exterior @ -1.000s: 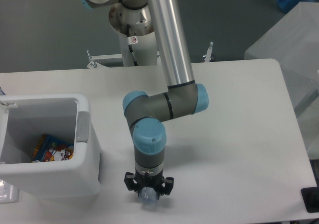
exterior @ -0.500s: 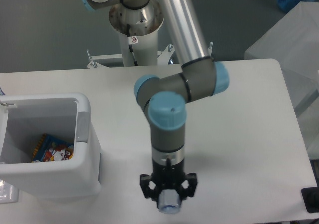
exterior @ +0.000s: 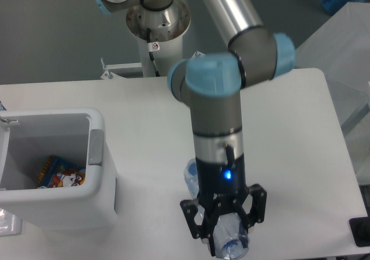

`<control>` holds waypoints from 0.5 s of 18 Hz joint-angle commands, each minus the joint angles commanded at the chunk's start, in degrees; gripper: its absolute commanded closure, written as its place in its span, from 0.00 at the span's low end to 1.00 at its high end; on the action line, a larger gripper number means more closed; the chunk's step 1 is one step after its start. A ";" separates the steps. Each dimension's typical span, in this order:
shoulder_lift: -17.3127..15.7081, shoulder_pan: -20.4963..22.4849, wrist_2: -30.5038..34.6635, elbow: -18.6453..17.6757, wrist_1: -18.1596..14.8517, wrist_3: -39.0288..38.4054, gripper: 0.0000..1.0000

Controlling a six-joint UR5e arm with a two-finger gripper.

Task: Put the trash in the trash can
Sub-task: 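Lift the water bottle and carry it over the bin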

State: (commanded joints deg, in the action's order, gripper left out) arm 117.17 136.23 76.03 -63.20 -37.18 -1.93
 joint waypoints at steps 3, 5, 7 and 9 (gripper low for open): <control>-3.51 -1.40 -0.09 -0.08 0.00 -0.09 0.40; -5.80 -2.54 -0.01 -0.52 0.00 0.00 0.40; -7.38 -4.04 0.17 -1.23 0.00 0.17 0.40; -7.74 -5.97 0.17 -0.88 0.00 0.26 0.40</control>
State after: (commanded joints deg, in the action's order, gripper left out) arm 109.43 130.26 76.20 -64.07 -37.18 -1.67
